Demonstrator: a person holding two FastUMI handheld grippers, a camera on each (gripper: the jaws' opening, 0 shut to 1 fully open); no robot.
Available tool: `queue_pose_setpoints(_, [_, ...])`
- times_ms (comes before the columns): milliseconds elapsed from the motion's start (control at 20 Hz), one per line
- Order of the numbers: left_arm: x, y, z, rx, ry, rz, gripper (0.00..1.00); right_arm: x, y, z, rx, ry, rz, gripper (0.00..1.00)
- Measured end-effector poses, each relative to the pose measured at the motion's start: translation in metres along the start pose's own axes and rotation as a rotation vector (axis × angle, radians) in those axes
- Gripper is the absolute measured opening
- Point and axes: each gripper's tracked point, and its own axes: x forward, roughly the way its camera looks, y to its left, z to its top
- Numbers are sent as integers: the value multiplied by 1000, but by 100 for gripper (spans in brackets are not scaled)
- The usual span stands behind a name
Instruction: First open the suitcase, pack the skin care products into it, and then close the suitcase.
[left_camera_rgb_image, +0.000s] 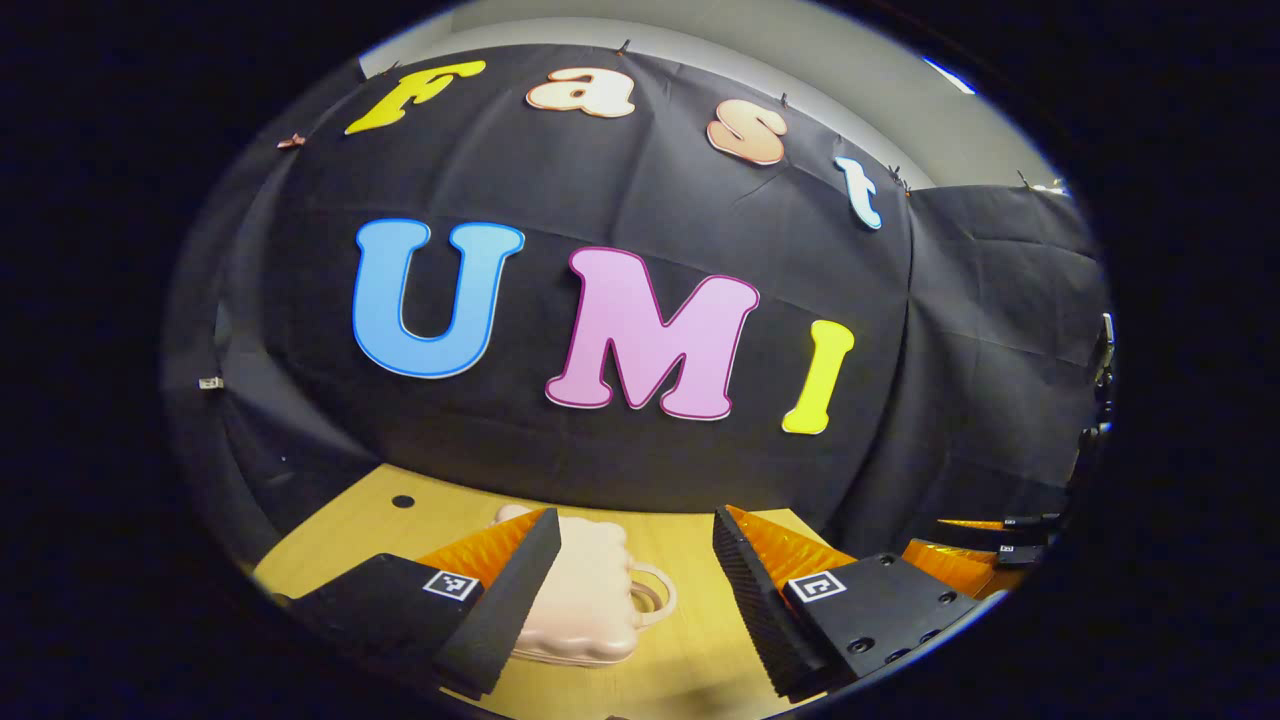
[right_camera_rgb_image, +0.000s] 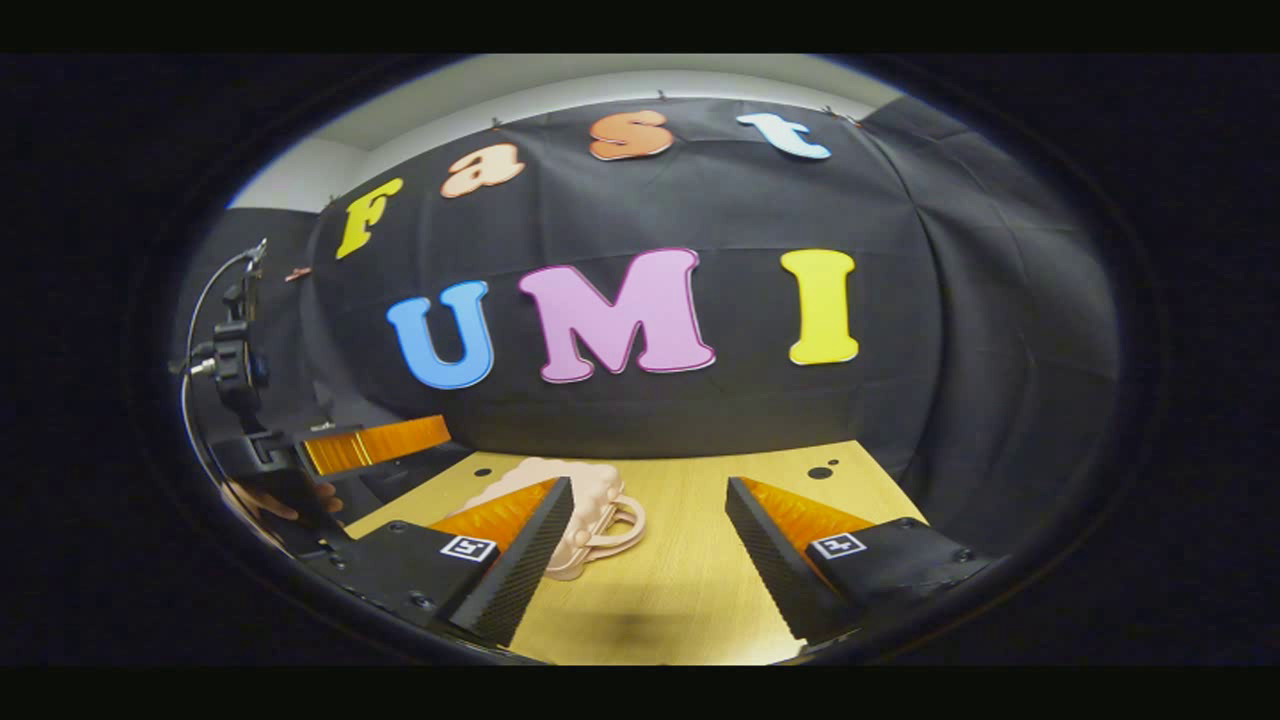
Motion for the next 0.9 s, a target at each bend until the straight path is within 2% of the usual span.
queue_pose_setpoints(250, [-25,16,-20,-13,37,21,96,-10,22,-11,26,24,8,98])
queue_pose_setpoints(900, [-41,3,-30,58,47,7,96,-22,5,-8,37,27,-34,98])
